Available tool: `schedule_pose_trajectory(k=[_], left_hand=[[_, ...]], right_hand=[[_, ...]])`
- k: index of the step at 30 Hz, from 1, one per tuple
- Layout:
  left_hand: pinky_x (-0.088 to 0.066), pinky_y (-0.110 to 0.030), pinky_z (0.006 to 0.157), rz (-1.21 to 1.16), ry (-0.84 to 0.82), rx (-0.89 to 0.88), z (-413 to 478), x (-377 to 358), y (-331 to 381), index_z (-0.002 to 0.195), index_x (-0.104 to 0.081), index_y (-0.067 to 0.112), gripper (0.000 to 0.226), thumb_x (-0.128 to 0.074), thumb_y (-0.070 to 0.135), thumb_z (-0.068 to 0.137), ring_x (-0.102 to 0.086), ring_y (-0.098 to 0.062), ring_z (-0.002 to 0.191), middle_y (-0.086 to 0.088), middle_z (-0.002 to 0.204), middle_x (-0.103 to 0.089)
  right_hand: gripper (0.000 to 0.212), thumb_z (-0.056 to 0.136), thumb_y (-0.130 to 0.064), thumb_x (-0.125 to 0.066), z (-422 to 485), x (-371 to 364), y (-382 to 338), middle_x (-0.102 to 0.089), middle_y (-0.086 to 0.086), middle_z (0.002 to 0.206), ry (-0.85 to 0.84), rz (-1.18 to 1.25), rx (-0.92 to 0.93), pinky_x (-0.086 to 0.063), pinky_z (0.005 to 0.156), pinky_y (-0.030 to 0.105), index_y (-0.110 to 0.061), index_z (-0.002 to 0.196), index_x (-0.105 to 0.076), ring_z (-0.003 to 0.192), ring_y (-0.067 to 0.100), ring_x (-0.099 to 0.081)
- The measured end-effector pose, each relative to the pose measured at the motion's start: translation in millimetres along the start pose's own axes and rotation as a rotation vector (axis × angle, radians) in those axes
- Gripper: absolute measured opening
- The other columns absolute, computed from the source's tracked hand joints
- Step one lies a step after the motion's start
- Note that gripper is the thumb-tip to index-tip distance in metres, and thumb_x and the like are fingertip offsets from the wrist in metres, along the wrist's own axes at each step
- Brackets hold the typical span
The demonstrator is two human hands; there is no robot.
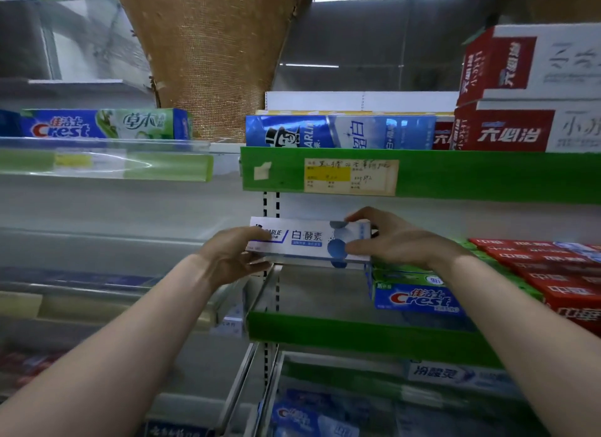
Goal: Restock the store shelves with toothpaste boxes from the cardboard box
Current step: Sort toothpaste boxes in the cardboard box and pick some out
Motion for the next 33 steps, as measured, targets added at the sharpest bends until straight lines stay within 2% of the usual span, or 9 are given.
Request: schedule_pose_trajectory(k=[2, 6, 11, 13, 17, 24, 27, 30, 33], left_hand=[[-0.05, -0.041, 0.086, 0.184, -0.016, -0.044, 3, 2, 5, 0.098, -0.062, 0.009, 0.014, -0.062, 0.003, 0.086, -0.061, -0.025, 0.085, -0.014, 0.099, -0.065], [-0.047, -0.04, 0.087, 0.44, -0.032, -0.143, 8, 4, 17, 0.115, -0.061, 0.016, 0.033, -0.067, 0.008, 0.084, -0.062, -0.023, 0.098, -0.007, 0.101, -0.07], [-0.045, -0.015, 0.059, 0.723, -0.001, -0.257, 10, 3, 28, 0.107, -0.058, 0.012, 0.029, -0.073, 0.011, 0.082, -0.06, -0.01, 0.074, -0.005, 0.095, -0.067], [-0.048, -0.014, 0.062, 0.749, -0.019, -0.26, 13, 4, 26, 0.108, -0.059, 0.005, 0.032, -0.074, 0.008, 0.08, -0.064, -0.015, 0.08, -0.009, 0.099, -0.068], [-0.052, -0.028, 0.08, 0.797, -0.018, -0.233, 20, 8, 18, 0.103, -0.059, 0.006, 0.031, -0.076, 0.005, 0.077, -0.066, -0.024, 0.094, -0.012, 0.101, -0.068], [-0.048, -0.02, 0.067, 0.831, -0.02, -0.211, 26, 3, 14, 0.105, -0.057, 0.01, 0.03, -0.072, 0.004, 0.08, -0.062, -0.017, 0.088, -0.009, 0.101, -0.065], [-0.046, -0.019, 0.063, 0.851, -0.023, -0.199, 28, 2, 13, 0.122, -0.053, 0.007, 0.046, -0.072, 0.003, 0.081, -0.061, -0.015, 0.08, -0.005, 0.093, -0.064], [-0.042, -0.016, 0.057, 0.871, -0.044, -0.215, 28, -1, 14, 0.143, -0.038, 0.017, 0.07, -0.07, 0.002, 0.083, -0.057, -0.009, 0.072, -0.003, 0.089, -0.062], [-0.042, -0.01, 0.054, 0.91, -0.067, -0.245, 29, -5, 16, 0.145, -0.038, 0.022, 0.071, -0.069, 0.003, 0.084, -0.059, -0.008, 0.074, -0.006, 0.098, -0.063]], right_hand=[[0.051, 0.082, -0.031, -0.072, 3, -2, 2, -0.052, -0.002, 0.128, 0.008, -0.005, 0.006, -0.046, 0.098, 0.034, -0.031, 0.128, -0.049, 0.105, 0.016, -0.058], [0.052, 0.083, -0.026, -0.071, 11, -9, 7, -0.047, -0.001, 0.136, 0.008, -0.077, 0.002, -0.041, 0.102, 0.03, -0.027, 0.131, -0.05, 0.122, 0.017, -0.049], [0.047, 0.085, -0.021, -0.066, 18, -12, 6, -0.048, -0.002, 0.138, 0.048, -0.195, 0.006, -0.042, 0.095, 0.028, -0.03, 0.129, -0.051, 0.121, 0.018, -0.049], [0.045, 0.086, -0.022, -0.065, 19, -14, 5, -0.049, 0.0, 0.137, 0.054, -0.255, 0.006, -0.042, 0.094, 0.03, -0.03, 0.128, -0.051, 0.12, 0.019, -0.049], [0.045, 0.086, -0.023, -0.065, 21, -22, 5, -0.041, 0.001, 0.137, 0.022, -0.36, 0.01, -0.039, 0.096, 0.03, -0.029, 0.128, -0.05, 0.122, 0.021, -0.047], [0.047, 0.088, -0.017, -0.06, 24, -27, 7, -0.041, 0.002, 0.135, 0.042, -0.439, -0.011, -0.035, 0.1, 0.03, -0.029, 0.132, -0.047, 0.127, 0.02, -0.038], [0.046, 0.09, -0.012, -0.055, 26, -26, 2, -0.041, 0.003, 0.133, 0.067, -0.531, 0.008, -0.034, 0.1, 0.029, -0.027, 0.132, -0.047, 0.129, 0.02, -0.032], [0.045, 0.091, -0.01, -0.053, 26, -28, 1, -0.04, 0.003, 0.131, 0.041, -0.554, 0.003, -0.035, 0.098, 0.029, -0.026, 0.133, -0.046, 0.127, 0.02, -0.033], [0.044, 0.091, -0.011, -0.053, 26, -29, -1, -0.042, 0.003, 0.129, 0.032, -0.579, 0.008, -0.035, 0.094, 0.029, -0.026, 0.132, -0.046, 0.124, 0.02, -0.036]])
Point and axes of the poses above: each hand's wrist, its own z-axis towards the middle knuckle, its own x-axis out of the back of the hand, y = z × x, the point moved 10 cm from there along z, towards the middle knuckle
